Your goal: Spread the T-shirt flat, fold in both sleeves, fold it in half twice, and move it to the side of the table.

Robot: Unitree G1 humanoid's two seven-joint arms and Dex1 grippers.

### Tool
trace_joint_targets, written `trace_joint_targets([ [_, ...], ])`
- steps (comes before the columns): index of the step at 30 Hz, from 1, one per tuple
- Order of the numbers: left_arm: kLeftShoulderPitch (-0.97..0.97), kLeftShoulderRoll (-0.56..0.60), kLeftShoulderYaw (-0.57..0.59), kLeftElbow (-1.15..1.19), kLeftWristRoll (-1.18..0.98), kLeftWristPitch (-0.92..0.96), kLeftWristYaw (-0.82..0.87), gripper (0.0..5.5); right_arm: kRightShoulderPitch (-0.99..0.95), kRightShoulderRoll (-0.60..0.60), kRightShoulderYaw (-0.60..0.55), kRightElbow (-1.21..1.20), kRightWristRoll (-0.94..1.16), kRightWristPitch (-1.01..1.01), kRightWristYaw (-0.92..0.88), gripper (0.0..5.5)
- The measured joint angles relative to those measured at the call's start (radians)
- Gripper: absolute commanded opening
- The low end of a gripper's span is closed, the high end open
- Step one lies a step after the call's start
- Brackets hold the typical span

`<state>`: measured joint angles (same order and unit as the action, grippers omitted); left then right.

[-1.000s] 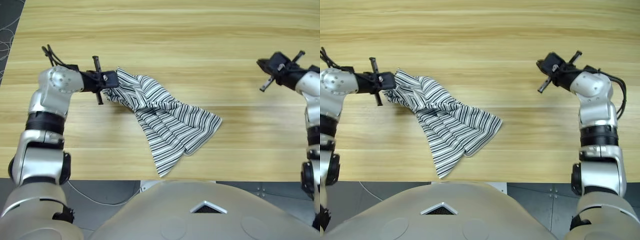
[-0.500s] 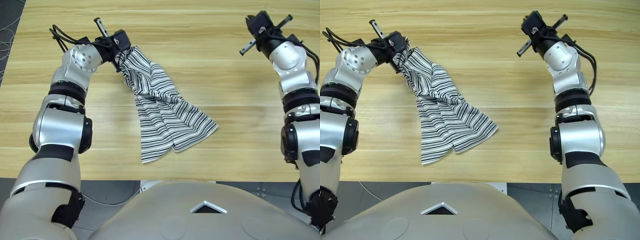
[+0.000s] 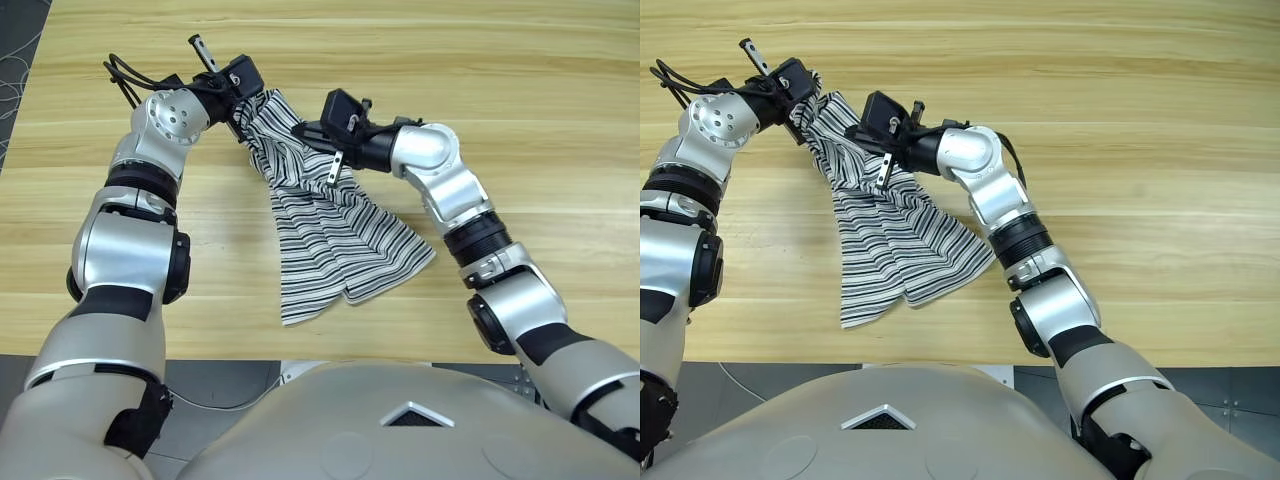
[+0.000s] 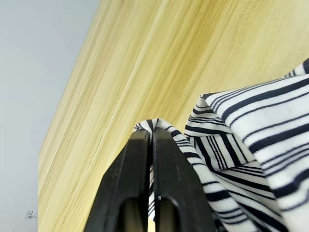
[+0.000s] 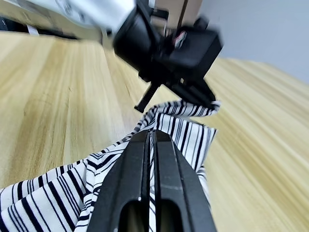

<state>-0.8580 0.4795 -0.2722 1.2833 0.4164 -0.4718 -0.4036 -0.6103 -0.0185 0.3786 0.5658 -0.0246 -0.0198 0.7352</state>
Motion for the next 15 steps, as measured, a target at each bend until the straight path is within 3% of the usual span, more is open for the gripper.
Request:
trace_joint_targets([
  [9, 0.0, -0.024, -0.004, 0.0, 0.001, 0.0, 0.002, 0.1, 0.009, 0.104, -0.011, -0.029, 0.029, 0.12, -0.038, 1.74],
  [15, -0.001, -0.037, -0.008, 0.002, 0.001, 0.002, 0.016, 0.1, -0.018, 0.148, -0.076, 0.091, 0.007, 0.169, -0.236, 1.78],
])
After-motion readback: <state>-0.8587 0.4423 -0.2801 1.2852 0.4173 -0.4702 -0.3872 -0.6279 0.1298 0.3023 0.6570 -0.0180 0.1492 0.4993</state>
